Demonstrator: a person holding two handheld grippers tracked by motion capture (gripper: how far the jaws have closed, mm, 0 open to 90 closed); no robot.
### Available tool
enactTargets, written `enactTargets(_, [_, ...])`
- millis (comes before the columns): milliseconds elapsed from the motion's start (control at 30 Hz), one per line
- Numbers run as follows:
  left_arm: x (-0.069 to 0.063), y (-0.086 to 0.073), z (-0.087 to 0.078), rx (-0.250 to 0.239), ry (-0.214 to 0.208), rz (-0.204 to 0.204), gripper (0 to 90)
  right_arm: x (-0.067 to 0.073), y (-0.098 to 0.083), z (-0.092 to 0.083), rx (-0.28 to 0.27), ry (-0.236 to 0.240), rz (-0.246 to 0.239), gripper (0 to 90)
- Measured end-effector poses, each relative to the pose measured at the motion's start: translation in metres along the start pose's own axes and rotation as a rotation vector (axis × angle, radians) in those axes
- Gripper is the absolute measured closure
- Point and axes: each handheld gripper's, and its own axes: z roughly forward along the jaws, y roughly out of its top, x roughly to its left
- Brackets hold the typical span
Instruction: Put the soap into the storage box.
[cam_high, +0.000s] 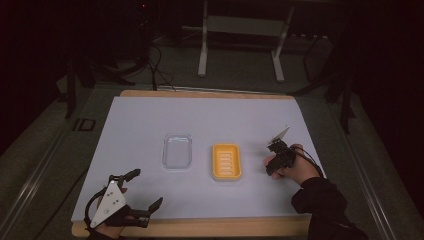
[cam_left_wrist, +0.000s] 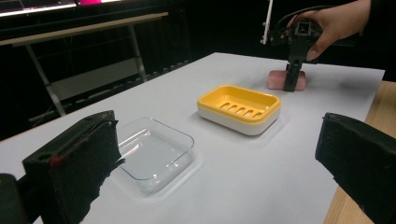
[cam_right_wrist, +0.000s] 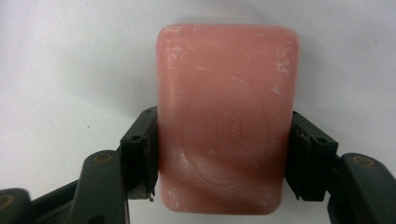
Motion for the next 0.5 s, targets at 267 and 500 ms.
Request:
enactTargets(267, [0.0,0.0,0.0,-0.002,0.0,0.001,0.4,0.007,0.0,-0.017,-0.053,0.017,0.033,37.8])
enactTargets(500, [0.0,0.0,0.0,-0.001,0.005,-0.004,0.4,0.017,0.006,-0.041,-0.113,0.003,0.035,37.7])
